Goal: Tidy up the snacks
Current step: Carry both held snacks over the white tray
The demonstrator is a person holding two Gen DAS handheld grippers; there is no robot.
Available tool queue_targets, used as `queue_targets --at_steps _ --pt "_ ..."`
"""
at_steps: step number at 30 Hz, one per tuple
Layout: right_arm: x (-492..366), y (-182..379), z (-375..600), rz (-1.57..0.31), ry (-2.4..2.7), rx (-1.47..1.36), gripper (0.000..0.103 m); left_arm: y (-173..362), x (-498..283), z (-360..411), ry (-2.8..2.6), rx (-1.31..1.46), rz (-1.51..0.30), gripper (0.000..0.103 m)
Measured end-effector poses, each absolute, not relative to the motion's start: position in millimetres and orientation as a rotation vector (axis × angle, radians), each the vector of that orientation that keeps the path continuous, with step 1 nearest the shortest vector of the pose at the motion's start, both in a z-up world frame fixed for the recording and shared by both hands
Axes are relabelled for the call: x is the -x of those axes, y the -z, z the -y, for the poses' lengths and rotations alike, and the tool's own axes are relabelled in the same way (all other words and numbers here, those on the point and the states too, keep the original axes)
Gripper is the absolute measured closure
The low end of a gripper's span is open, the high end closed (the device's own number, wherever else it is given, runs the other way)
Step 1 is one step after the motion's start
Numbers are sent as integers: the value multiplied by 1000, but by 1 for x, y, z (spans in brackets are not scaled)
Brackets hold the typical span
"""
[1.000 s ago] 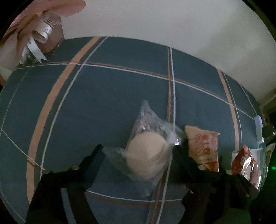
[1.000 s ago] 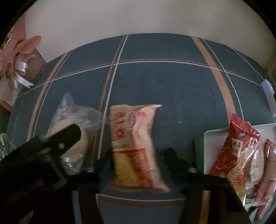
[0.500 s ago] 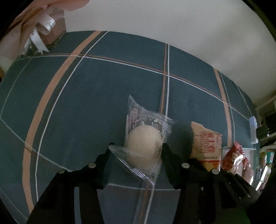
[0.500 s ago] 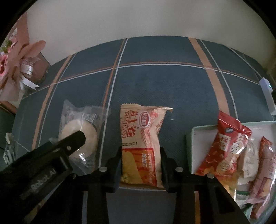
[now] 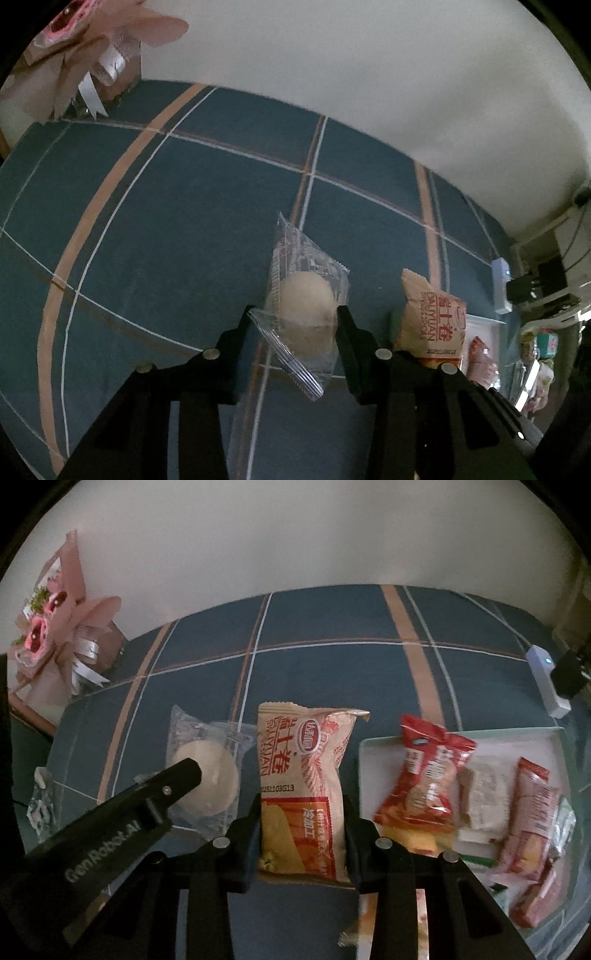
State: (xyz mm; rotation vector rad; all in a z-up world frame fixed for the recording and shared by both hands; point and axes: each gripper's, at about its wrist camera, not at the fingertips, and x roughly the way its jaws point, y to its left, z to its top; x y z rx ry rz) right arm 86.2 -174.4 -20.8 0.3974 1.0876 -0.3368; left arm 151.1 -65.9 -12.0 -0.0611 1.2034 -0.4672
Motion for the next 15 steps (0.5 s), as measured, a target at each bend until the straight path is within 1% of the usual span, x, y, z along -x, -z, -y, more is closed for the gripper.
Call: queue_targets --at_steps 7,15 --pt "-44 -7 199 -1040 387 -431 64 -16 -121 78 539 58 -1145 60" --pt "8 -10 240 -1063 525 -465 64 -21 -80 117 679 21 -1160 60"
